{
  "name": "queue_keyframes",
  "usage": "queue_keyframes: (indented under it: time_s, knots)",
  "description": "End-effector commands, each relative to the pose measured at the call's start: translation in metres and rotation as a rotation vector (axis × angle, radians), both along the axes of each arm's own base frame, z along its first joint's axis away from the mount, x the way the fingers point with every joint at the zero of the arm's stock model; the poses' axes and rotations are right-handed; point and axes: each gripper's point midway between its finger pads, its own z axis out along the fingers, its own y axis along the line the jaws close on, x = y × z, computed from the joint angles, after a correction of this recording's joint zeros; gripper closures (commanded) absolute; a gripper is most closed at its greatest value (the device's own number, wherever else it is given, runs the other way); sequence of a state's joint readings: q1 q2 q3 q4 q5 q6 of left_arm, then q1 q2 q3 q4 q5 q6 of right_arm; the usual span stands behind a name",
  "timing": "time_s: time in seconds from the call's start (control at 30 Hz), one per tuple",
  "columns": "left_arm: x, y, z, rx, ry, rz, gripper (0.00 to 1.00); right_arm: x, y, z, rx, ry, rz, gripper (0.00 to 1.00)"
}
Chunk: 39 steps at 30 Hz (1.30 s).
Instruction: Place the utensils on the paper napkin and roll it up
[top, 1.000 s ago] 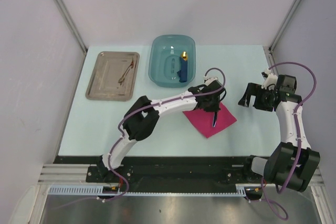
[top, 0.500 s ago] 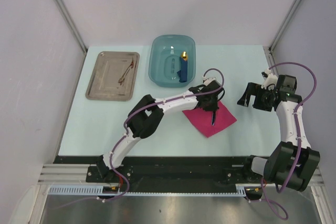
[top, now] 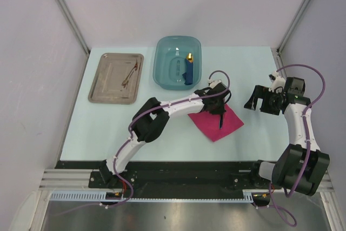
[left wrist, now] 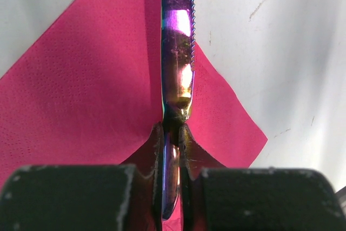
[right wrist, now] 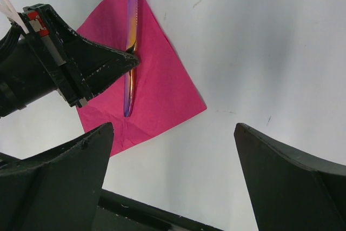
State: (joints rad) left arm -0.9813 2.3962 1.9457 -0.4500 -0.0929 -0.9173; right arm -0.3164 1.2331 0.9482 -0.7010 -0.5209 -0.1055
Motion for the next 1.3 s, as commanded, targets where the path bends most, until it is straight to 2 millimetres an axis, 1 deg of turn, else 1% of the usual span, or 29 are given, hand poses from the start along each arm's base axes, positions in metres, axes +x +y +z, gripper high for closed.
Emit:
queue_keyframes:
  time_s: [0.0,0.07,0.13,0.23,0.33,0.43,0.5,0.57,0.6,0.67,0.7,0.73,0.77,0.8,0.83,0.87,0.9,0.93,0.97,1.0,1.03,1.07,1.1,1.13,1.17,1.2,1.23,1.27]
  knots:
    - [-0.004,0.004,-0.007,0.003,0.035,0.02,0.87,0.006,-0.003,0.005,-0.008,-0.03,0.001,0.0]
    - [-0.004,0.006,-0.006,0.01,0.031,0.022,0.81,0.008,-0.003,0.005,-0.006,-0.032,0.001,0.0]
    - [-0.003,0.007,-0.005,0.012,0.028,0.022,0.78,0.008,-0.003,0.006,-0.005,-0.032,-0.002,0.0]
    - [-0.003,0.009,-0.004,0.012,0.027,0.022,0.74,0.009,-0.003,0.007,-0.006,-0.035,-0.002,0.0]
    - [0.0,0.007,0.002,0.004,0.013,0.022,0.73,0.007,-0.003,0.007,-0.005,-0.035,-0.001,0.0]
    - [0.005,0.005,0.014,-0.009,-0.012,0.019,0.71,0.007,-0.003,0.007,-0.006,-0.036,-0.001,0.01]
    - [0.008,0.002,0.029,-0.029,-0.035,0.011,0.71,0.006,-0.002,0.008,-0.005,-0.038,0.004,0.0]
    - [0.013,0.0,0.047,-0.051,-0.069,0.008,0.71,0.007,-0.001,0.009,-0.001,-0.045,0.012,0.0]
    - [0.018,0.0,0.065,-0.07,-0.104,-0.005,0.69,0.006,0.0,0.008,0.004,-0.04,0.015,0.0]
    - [0.026,0.0,0.094,-0.098,-0.159,-0.009,0.66,0.007,0.003,0.008,0.014,-0.042,0.03,0.0]
    - [0.033,0.005,0.122,-0.128,-0.208,-0.014,0.65,0.009,0.005,0.01,0.013,-0.046,0.04,0.0]
    - [0.036,0.008,0.137,-0.142,-0.234,-0.016,0.62,0.009,0.007,0.01,0.017,-0.049,0.047,0.0]
    - [0.039,0.012,0.149,-0.154,-0.253,-0.02,0.61,0.011,0.012,0.01,0.02,-0.049,0.064,0.02]
    - [0.045,0.022,0.177,-0.176,-0.301,-0.027,0.6,0.014,0.014,0.011,0.02,-0.059,0.072,0.04]
    - [0.043,0.026,0.188,-0.192,-0.314,-0.056,0.6,0.015,0.017,0.01,0.021,-0.06,0.079,0.06]
    - [0.043,0.033,0.194,-0.192,-0.329,-0.072,0.6,0.017,0.024,0.008,0.02,-0.056,0.098,0.17]
    - [0.049,0.045,0.199,-0.175,-0.359,-0.091,0.6,0.021,0.027,0.007,0.011,-0.066,0.106,0.22]
    - [0.047,0.056,0.223,-0.198,-0.396,-0.103,0.6,0.023,0.029,0.005,0.002,-0.061,0.104,0.27]
    - [0.042,0.065,0.215,-0.178,-0.382,-0.131,0.6,0.026,0.032,0.001,-0.007,-0.053,0.111,0.41]
    - [0.047,0.078,0.216,-0.154,-0.402,-0.149,0.6,0.03,0.042,-0.001,-0.022,-0.059,0.143,0.48]
    - [0.038,0.089,0.22,-0.167,-0.394,-0.185,0.6,0.033,0.042,-0.005,-0.058,-0.053,0.137,0.55]
    - [0.037,0.101,0.218,-0.184,-0.365,-0.218,0.6,0.035,0.046,-0.007,-0.08,-0.05,0.146,0.63]
    - [0.035,0.11,0.221,-0.197,-0.372,-0.245,0.6,0.04,0.049,-0.016,-0.127,-0.031,0.15,0.68]
    - [0.028,0.122,0.202,-0.189,-0.335,-0.262,0.6,0.041,0.052,-0.02,-0.135,-0.013,0.152,0.74]
    - [0.026,0.134,0.227,-0.264,-0.377,-0.292,0.61,0.042,0.054,-0.026,-0.14,0.008,0.153,0.82]
    - [0.026,0.143,0.227,-0.263,-0.391,-0.309,0.61,0.043,0.054,-0.036,-0.151,0.05,0.148,0.84]
    - [0.025,0.154,0.219,-0.254,-0.38,-0.314,0.6,0.042,0.062,-0.044,-0.157,0.075,0.17,0.84]
    - [0.031,0.174,0.226,-0.238,-0.404,-0.298,0.6,0.042,0.065,-0.048,-0.161,0.096,0.169,0.86]
